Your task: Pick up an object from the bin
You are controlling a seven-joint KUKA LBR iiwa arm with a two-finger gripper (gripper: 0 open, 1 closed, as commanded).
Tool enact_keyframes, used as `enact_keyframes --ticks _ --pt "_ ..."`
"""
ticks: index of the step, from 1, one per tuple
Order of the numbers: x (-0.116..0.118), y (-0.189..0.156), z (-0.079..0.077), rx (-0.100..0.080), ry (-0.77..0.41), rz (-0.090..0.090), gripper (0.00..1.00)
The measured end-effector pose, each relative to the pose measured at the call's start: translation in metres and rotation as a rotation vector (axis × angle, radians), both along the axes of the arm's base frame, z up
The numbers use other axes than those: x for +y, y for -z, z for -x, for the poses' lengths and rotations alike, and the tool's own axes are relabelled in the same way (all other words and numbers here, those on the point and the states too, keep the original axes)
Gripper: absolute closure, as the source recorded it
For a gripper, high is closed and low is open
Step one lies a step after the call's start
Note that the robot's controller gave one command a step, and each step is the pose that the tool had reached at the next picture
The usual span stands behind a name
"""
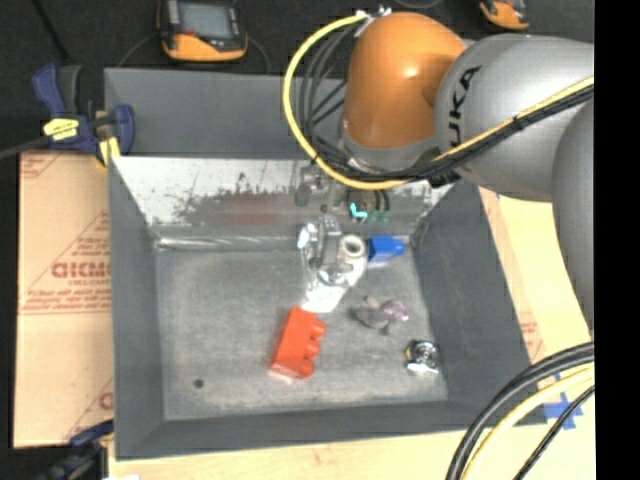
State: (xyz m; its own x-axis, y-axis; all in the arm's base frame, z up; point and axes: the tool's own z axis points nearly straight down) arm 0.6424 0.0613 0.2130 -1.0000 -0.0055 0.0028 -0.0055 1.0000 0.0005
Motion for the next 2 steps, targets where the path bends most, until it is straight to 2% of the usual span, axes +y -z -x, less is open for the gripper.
enact_keyframes --ticks 1,2 --pt "-0.008 0.096 0.066 0.005 -0.107 0.001 0.0" --pt "-0.004 0.144 0.131 0.0 -0.401 -0.001 0.0"
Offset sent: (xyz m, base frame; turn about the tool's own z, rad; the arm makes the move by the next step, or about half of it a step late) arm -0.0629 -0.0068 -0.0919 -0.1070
